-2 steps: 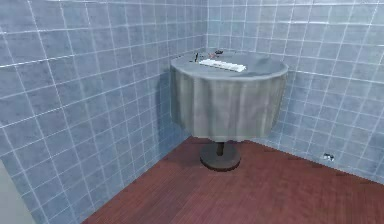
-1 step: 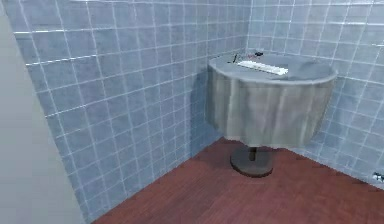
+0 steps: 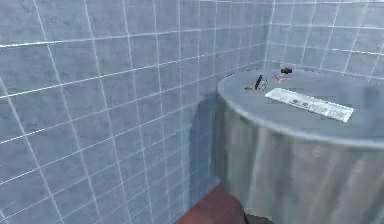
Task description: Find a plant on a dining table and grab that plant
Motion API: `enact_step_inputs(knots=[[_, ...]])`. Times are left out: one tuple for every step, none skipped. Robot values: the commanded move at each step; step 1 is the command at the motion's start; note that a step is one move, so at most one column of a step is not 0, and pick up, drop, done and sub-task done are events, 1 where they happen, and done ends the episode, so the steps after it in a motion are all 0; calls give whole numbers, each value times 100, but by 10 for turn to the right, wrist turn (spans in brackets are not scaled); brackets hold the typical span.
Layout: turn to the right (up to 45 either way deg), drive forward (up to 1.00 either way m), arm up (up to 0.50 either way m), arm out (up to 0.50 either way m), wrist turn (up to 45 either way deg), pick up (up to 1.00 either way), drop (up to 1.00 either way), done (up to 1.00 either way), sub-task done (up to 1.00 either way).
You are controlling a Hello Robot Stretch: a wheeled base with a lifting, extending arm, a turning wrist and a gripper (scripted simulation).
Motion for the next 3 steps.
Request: enact_step_inputs(knots=[[450, 0, 0, 0, 0, 0, 0, 0, 0], [90, 0, 0, 0, 0, 0, 0, 0, 0], [0, 35, 0, 0, 0, 0, 0, 0, 0]])
